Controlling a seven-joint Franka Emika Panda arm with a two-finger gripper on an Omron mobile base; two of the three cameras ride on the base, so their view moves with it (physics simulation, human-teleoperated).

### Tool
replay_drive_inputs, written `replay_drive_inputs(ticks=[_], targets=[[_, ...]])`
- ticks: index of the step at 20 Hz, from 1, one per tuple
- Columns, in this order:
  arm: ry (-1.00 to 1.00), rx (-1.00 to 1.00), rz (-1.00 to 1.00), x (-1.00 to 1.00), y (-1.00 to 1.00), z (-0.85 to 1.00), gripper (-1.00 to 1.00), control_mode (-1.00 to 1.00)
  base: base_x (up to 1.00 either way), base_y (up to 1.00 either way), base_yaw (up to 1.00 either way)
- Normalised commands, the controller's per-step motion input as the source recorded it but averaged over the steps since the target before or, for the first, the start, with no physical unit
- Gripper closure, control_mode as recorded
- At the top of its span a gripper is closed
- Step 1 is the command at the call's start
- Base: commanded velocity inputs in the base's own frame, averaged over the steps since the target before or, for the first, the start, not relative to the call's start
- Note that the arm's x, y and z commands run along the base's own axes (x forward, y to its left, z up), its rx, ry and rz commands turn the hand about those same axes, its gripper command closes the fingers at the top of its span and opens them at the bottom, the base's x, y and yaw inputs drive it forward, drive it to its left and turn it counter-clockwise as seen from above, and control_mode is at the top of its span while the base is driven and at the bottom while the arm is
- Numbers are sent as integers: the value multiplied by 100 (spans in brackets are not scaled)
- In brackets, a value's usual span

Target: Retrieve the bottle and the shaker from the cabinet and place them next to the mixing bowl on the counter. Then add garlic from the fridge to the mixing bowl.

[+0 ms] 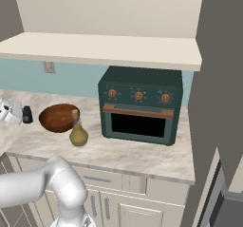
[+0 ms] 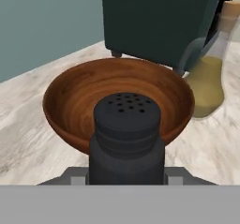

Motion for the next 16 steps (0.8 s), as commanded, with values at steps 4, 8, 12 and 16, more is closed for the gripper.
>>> replay_drive_inputs(ticks=[4,8,12,16], targets=[[3,-4,-1,33,2,-17,100,-100,0,0,0],[5,-1,-1,12,0,-22,100,-100,0,0,0],[5,-1,0,0,14,-31,100,-100,0,0,0],[4,-3,0,0,7,-38,100,-100,0,0,0]])
